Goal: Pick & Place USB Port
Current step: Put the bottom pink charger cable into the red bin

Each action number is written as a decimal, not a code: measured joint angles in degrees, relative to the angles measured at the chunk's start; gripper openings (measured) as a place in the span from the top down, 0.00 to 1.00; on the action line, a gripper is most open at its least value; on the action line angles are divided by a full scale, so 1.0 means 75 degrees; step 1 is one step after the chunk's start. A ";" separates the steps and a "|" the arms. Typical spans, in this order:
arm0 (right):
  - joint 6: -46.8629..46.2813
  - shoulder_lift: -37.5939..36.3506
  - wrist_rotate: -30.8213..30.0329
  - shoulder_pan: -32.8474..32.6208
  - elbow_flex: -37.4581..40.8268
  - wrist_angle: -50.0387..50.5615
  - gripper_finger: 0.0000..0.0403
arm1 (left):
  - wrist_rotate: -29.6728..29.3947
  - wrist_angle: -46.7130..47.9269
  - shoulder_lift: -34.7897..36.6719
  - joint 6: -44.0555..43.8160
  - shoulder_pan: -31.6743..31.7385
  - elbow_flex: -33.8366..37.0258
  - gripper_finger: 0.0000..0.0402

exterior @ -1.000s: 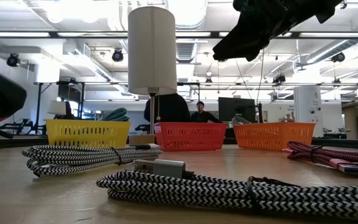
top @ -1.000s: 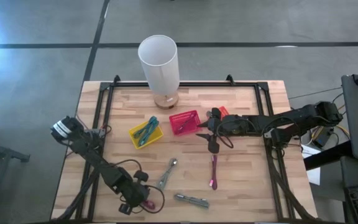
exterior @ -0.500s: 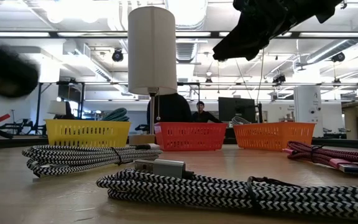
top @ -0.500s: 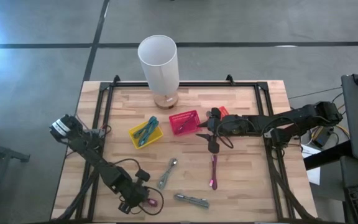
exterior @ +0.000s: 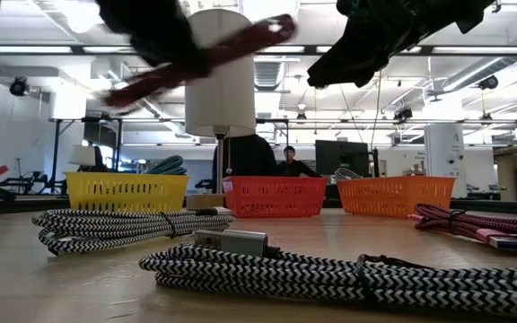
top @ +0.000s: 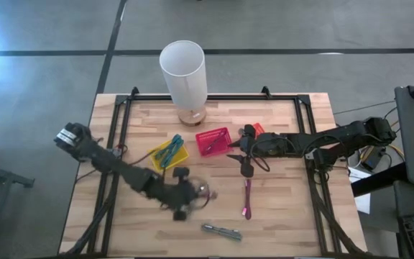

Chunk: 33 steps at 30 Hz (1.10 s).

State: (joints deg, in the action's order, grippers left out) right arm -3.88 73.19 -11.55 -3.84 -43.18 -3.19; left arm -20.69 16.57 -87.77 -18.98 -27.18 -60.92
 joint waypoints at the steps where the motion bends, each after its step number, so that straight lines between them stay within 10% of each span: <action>1: -0.0004 0.0000 0.0000 0.0000 0.0000 0.0002 0.56 | -0.0127 -0.0058 -0.0017 -0.0003 0.0246 -0.0075 0.92; 21: -0.1929 -0.1771 -0.0019 -0.0040 0.0002 0.4088 0.56 | -0.0457 -0.2127 -0.0893 0.0262 0.3430 -0.0091 0.93; 33: -0.2098 -0.1630 0.0000 -0.0055 0.0216 0.4171 0.56 | -0.0431 -0.2798 -0.2007 0.0188 0.4187 -0.0091 0.93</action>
State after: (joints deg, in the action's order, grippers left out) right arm -19.62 60.96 -11.55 -4.25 -41.56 28.09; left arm -23.92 -4.42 -102.82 -17.57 4.22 -61.60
